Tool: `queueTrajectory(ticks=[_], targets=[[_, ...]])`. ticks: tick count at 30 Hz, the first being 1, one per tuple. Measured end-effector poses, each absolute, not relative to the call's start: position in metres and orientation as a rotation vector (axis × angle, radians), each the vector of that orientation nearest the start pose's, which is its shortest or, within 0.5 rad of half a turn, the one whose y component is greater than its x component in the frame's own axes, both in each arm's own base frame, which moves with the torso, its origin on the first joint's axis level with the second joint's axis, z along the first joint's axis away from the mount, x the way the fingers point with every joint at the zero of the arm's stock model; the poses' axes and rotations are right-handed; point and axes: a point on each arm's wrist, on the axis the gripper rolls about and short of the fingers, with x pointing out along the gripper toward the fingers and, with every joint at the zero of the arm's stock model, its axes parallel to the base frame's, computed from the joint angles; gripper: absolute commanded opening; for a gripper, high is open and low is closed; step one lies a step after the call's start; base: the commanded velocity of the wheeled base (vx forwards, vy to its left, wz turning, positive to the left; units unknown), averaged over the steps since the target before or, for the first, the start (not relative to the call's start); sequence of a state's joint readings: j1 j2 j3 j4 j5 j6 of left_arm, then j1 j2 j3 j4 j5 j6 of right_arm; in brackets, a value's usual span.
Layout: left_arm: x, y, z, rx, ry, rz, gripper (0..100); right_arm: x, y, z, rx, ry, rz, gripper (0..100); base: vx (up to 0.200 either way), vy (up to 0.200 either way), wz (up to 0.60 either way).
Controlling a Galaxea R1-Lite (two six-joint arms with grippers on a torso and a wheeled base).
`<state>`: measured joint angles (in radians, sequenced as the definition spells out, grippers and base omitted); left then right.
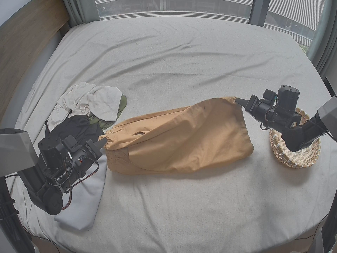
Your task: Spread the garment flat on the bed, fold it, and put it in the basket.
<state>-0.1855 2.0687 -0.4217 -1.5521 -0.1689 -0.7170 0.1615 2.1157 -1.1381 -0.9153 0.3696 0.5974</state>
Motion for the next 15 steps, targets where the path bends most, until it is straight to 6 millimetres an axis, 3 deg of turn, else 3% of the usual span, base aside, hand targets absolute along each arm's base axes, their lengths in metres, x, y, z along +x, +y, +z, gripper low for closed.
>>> queueTrajectory(ticks=[10,15], targets=[[0.313,-0.05,0.07,-0.721,0.199,-0.259,100,0.424,0.076,0.148,0.586,0.136,0.489,100,0.0,0.0,0.0],[0.313,-0.048,0.071,-0.724,0.185,-0.231,100,0.415,0.075,0.139,0.588,0.156,0.471,100,0.0,0.0,0.0]])
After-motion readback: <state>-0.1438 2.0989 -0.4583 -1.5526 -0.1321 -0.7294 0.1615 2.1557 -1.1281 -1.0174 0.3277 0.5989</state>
